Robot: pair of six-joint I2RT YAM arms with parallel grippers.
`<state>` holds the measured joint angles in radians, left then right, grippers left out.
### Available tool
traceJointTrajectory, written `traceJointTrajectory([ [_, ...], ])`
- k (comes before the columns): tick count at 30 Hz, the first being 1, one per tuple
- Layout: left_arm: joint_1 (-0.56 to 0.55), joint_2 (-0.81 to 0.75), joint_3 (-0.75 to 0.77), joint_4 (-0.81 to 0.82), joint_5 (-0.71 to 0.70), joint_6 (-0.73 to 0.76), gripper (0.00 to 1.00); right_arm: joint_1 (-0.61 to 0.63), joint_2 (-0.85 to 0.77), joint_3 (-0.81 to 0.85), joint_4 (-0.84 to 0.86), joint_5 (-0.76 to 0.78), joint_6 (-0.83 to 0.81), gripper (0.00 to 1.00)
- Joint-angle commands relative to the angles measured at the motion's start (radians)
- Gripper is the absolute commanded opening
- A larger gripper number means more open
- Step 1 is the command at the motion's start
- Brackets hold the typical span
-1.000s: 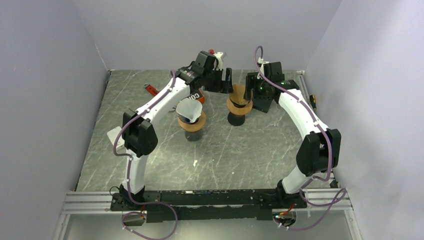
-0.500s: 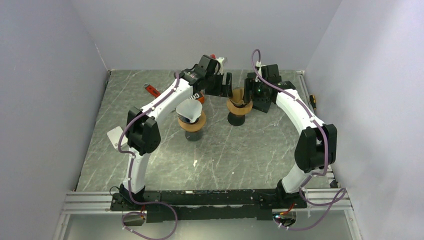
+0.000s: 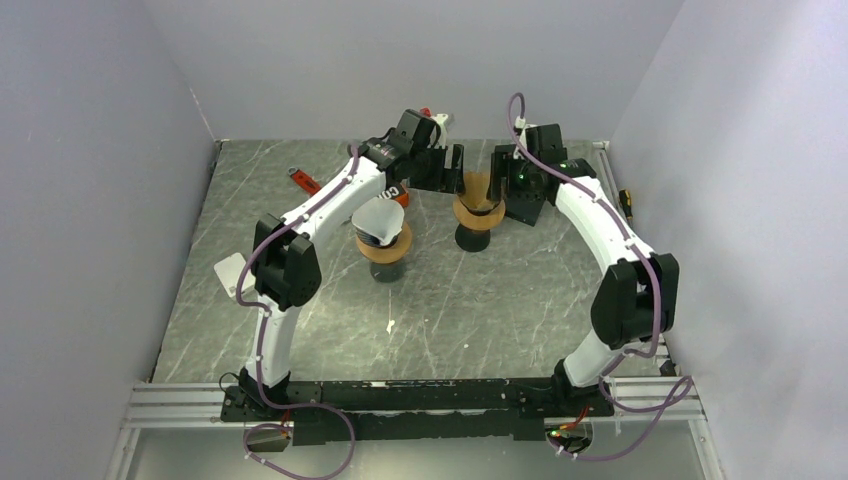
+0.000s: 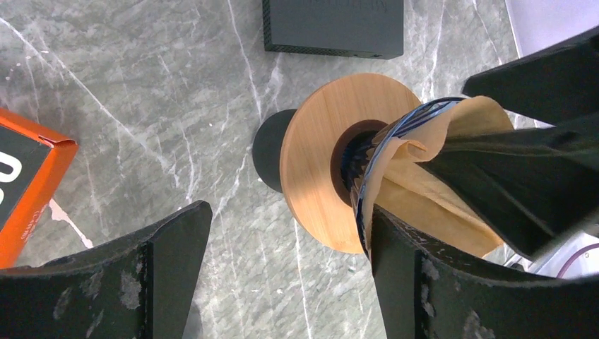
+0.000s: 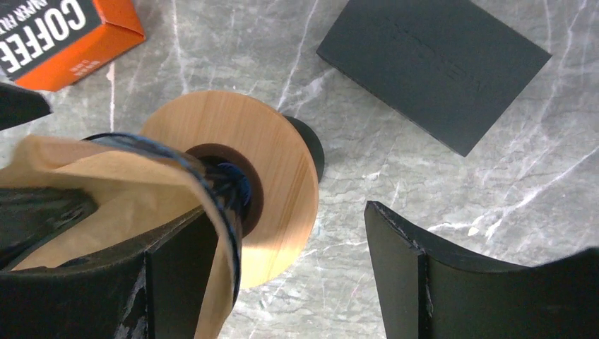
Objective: Place the coffee filter in the dripper
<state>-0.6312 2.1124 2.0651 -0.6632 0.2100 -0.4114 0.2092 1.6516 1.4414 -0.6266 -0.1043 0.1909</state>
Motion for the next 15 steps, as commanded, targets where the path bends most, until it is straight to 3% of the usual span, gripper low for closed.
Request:
traceJointTrajectory([
  [1, 0.001, -0.010, 0.006, 0.018, -0.027, 0.012, 0.85, -0.004, -0.104, 0.068, -0.010, 0.005, 0.008, 0.79],
  [15, 0.001, -0.059, 0.011, 0.043, -0.008, 0.004, 0.90, -0.013, -0.164, 0.065, -0.011, -0.017, 0.033, 0.79],
])
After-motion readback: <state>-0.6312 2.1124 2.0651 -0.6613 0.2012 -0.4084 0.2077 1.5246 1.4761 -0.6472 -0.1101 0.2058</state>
